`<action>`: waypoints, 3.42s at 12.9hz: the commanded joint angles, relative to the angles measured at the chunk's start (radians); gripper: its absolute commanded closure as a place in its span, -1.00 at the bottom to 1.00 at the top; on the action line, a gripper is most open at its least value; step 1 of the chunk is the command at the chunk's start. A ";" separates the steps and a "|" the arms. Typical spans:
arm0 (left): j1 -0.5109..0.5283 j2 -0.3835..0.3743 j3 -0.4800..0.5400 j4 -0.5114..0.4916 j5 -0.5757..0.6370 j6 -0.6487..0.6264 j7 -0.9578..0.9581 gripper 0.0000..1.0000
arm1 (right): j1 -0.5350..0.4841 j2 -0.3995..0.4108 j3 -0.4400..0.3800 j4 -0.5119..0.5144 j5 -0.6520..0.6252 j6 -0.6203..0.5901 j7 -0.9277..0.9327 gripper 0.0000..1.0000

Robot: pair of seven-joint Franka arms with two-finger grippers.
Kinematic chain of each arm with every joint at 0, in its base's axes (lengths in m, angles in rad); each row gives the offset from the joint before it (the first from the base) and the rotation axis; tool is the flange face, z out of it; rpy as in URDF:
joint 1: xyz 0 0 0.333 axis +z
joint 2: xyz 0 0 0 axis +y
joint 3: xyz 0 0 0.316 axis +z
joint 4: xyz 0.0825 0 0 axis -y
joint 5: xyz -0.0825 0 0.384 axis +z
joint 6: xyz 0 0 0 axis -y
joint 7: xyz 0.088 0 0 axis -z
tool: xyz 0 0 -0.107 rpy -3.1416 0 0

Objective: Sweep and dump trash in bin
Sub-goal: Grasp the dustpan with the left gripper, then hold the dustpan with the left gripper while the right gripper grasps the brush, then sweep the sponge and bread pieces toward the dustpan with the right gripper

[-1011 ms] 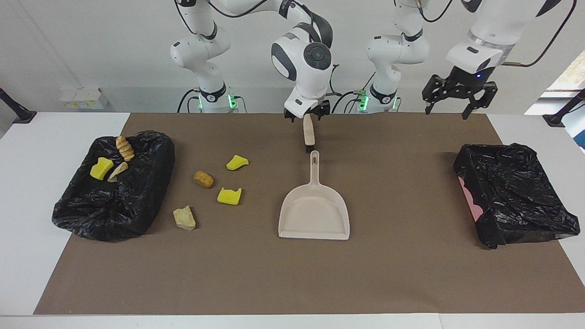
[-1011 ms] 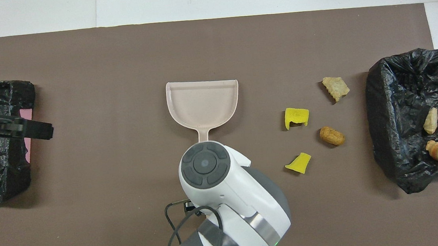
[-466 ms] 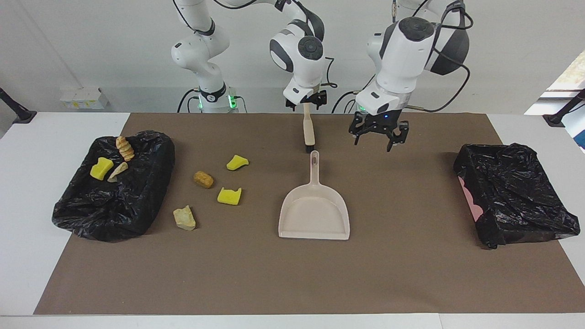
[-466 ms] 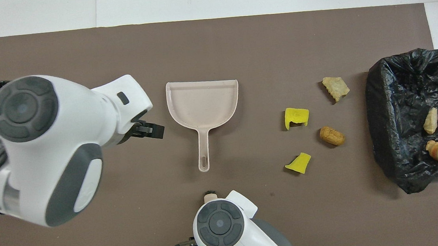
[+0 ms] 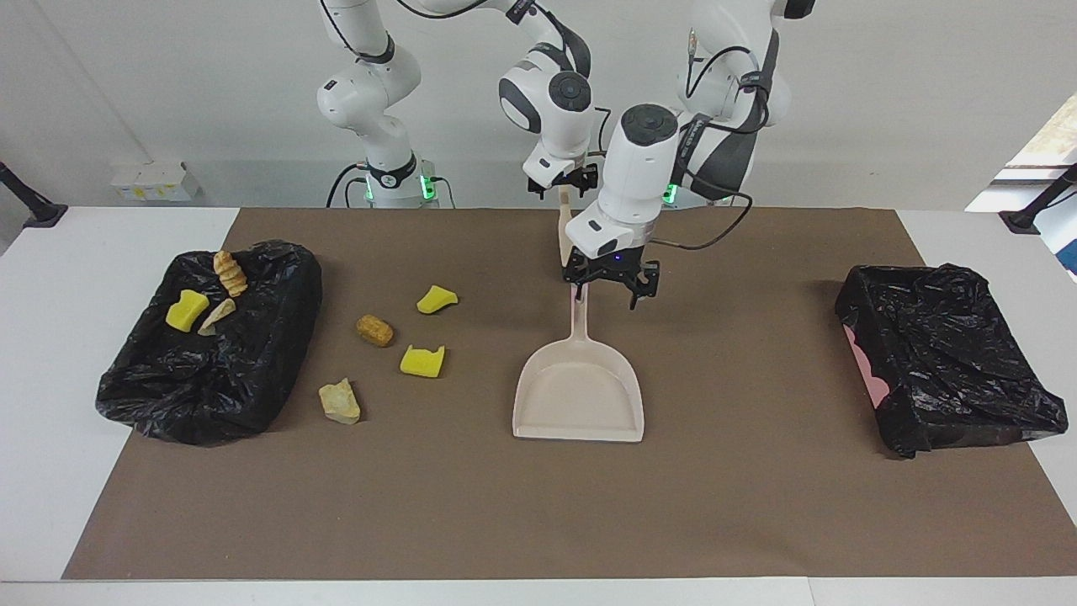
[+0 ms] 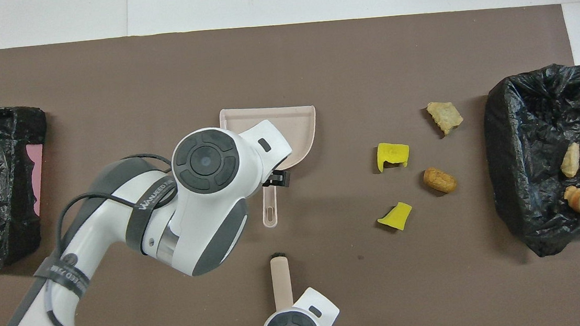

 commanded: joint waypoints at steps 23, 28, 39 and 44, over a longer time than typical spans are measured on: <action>-0.021 0.021 0.025 -0.093 0.099 0.089 0.150 1.00 | -0.244 -0.083 -0.008 0.029 -0.013 -0.161 -0.068 1.00; 0.028 -0.037 0.027 -0.104 0.099 -0.068 0.531 1.00 | -0.412 -0.037 -0.004 0.136 -0.185 -0.280 -0.075 1.00; 0.073 -0.088 0.029 -0.207 0.101 -0.089 0.952 1.00 | -0.846 0.122 -0.005 0.305 -0.736 -0.294 -0.733 1.00; 0.059 -0.119 0.029 -0.267 0.125 -0.049 1.101 1.00 | -0.872 0.257 -0.005 0.399 -0.902 -0.279 -0.772 1.00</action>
